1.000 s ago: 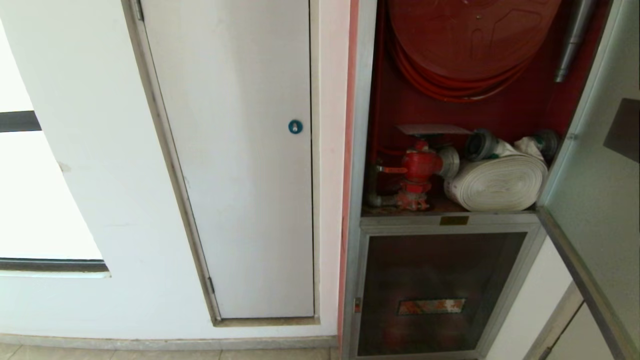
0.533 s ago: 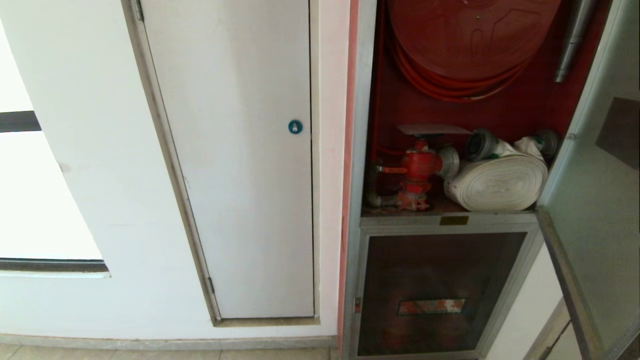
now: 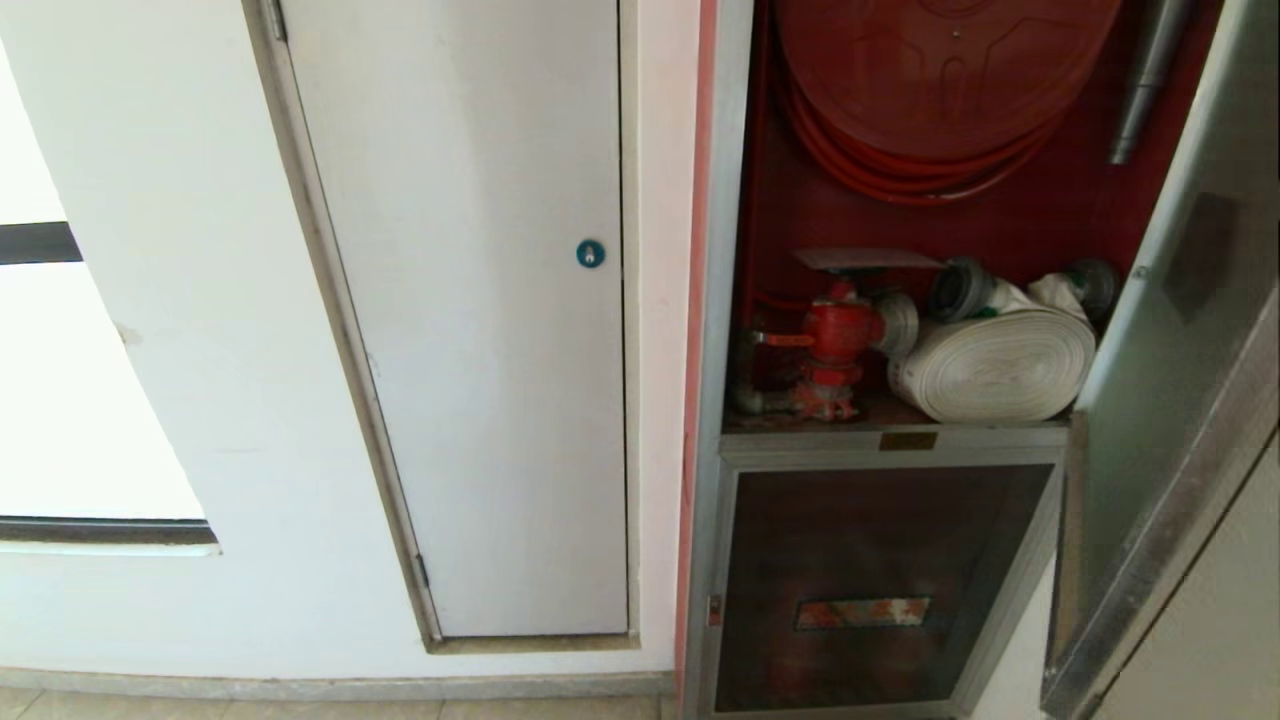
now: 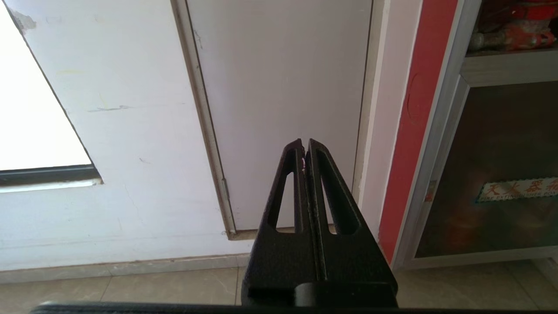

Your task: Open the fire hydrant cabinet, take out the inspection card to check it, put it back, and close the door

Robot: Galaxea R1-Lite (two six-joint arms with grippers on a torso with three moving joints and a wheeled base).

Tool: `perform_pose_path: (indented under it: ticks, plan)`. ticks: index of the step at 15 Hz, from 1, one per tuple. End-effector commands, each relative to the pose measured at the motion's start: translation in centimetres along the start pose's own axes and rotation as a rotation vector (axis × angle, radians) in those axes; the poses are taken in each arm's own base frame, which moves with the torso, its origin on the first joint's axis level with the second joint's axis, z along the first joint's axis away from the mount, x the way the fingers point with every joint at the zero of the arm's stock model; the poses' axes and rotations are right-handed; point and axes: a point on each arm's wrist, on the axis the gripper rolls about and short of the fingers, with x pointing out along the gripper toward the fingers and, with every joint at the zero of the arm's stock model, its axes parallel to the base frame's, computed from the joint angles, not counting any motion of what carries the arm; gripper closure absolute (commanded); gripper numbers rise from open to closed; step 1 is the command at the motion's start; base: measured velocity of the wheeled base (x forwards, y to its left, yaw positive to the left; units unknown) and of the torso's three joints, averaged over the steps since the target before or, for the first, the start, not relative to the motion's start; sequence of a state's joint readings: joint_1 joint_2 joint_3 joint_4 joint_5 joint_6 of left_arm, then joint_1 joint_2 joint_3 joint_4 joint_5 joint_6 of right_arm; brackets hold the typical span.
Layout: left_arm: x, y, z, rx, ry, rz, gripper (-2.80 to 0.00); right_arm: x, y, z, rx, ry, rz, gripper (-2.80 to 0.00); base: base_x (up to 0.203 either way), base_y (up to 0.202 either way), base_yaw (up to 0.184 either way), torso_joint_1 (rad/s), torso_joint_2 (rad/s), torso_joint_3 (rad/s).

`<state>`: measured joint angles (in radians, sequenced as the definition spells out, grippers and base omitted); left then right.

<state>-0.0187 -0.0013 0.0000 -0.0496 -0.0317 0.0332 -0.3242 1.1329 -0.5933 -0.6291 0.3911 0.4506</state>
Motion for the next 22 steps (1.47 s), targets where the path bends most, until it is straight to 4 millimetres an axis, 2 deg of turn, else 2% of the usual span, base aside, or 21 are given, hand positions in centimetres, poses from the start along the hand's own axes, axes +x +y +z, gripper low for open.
perform_pose_path:
  ticks: [1,5,9,11,14,16,18,20,22]
  plan:
    - [0.1,0.0,-0.6,-0.002,0.022,-0.001,0.00,5.1,-0.6,-1.1,0.041,0.114,0.048,0.00,0.000,0.000,0.000,0.000,0.00,0.000]
    - [0.1,0.0,-0.6,0.000,0.022,-0.001,0.00,13.0,-1.7,-2.0,0.064,0.185,0.080,0.00,0.000,0.000,0.000,0.000,0.00,0.000]
    - [0.1,0.0,-0.6,0.000,0.021,-0.001,0.00,21.2,-3.4,-4.2,0.068,0.217,0.098,0.00,0.000,0.000,0.000,0.000,0.00,0.000]
    - [0.1,0.0,-0.6,0.000,0.022,-0.001,0.00,24.4,-3.9,-5.6,0.064,0.219,0.111,0.00,0.000,0.000,0.000,0.000,0.00,0.000]
    - [0.1,0.0,-0.6,0.000,0.022,-0.001,0.00,28.1,-4.9,-7.7,0.062,0.214,0.106,0.00,0.000,0.000,0.000,0.000,0.00,0.000]
    - [0.1,0.0,-0.6,0.000,0.020,-0.001,0.00,29.2,-4.9,-8.3,0.055,0.195,0.085,0.00,0.000,0.000,0.000,0.000,0.00,0.000]
    - [0.1,0.0,-0.6,0.000,0.022,-0.001,0.00,29.1,-4.6,-8.2,0.056,0.192,0.088,0.00,0.000,0.000,0.000,0.000,0.00,0.000]
    - [0.1,0.0,-0.6,0.000,0.022,-0.001,0.00,28.5,-4.1,-7.4,0.054,0.181,0.089,0.00,0.000,0.000,0.000,0.000,0.00,0.000]
    - [0.1,0.0,-0.6,0.000,0.021,-0.001,0.00,27.0,-3.4,-6.7,0.054,0.182,0.074,0.00,0.000,0.000,0.000,0.000,0.00,0.000]
